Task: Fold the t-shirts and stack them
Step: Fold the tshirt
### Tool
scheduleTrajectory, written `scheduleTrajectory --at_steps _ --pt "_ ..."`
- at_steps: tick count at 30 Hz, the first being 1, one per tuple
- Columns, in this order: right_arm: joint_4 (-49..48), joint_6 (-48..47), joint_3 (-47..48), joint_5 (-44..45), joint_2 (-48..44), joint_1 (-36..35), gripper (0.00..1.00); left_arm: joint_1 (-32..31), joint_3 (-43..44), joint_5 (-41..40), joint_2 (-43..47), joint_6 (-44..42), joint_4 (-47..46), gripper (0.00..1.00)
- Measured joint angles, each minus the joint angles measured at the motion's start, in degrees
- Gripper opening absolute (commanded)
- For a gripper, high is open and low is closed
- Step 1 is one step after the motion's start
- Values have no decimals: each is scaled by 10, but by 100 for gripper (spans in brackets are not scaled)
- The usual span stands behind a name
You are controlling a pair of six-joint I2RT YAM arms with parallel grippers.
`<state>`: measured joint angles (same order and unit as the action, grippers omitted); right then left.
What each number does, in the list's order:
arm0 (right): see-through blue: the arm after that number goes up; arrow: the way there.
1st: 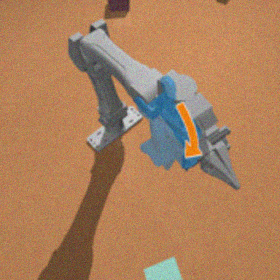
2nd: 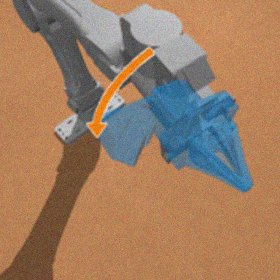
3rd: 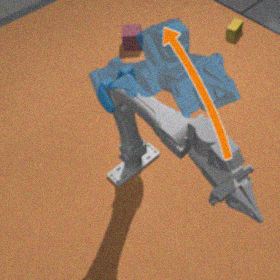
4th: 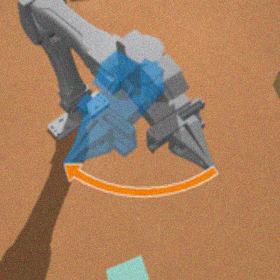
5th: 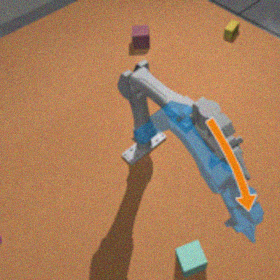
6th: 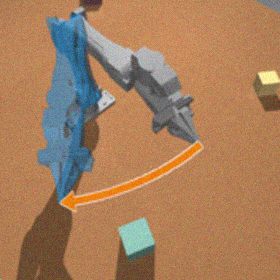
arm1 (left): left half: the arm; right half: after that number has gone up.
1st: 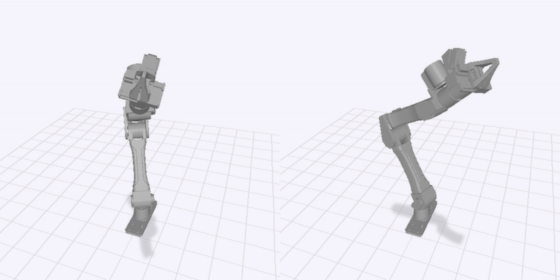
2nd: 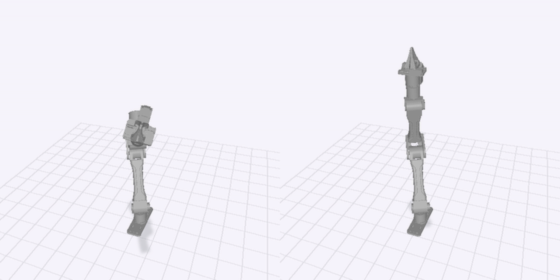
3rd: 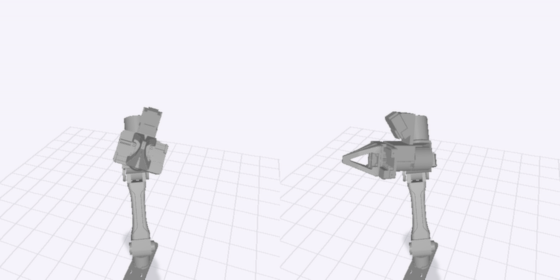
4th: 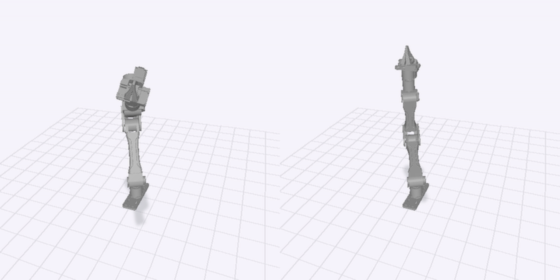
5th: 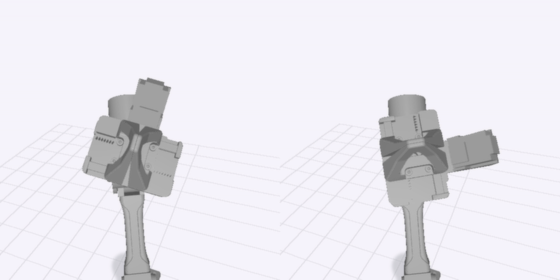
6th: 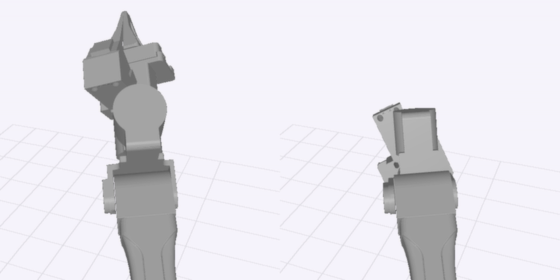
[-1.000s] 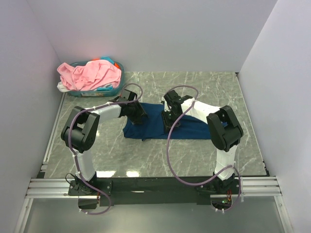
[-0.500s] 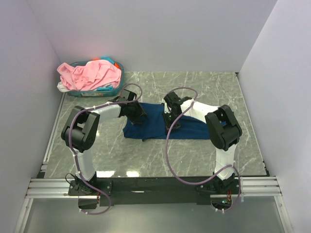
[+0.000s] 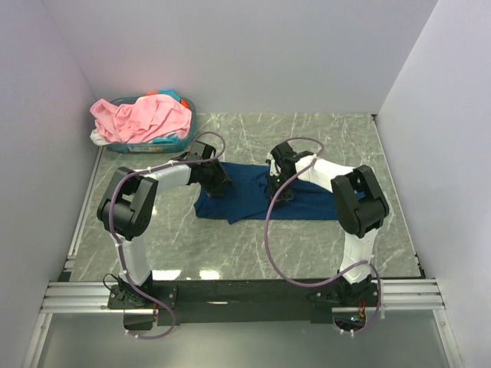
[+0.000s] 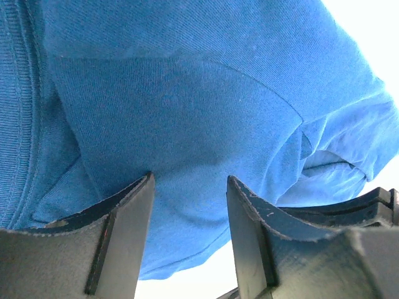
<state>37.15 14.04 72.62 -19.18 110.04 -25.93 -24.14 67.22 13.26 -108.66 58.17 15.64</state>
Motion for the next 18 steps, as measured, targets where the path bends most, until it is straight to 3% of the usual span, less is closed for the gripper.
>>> scheduleTrajectory --at_steps 1,5,8,13,18 --pt "0 0 0 -1 0 1 0 0 0 0 0 -2 0 57" --pt "2 -1 0 -4 0 2 17 0 3 0 -1 -5 4 58" --pt "13 -5 1 -5 0 2 22 0 10 0 -4 -6 10 61" --pt "40 -7 5 -4 -18 14 25 0 26 -15 -4 -18 31 65" --pt "61 -12 31 8 -55 76 25 0 74 -47 -4 -33 72 68"
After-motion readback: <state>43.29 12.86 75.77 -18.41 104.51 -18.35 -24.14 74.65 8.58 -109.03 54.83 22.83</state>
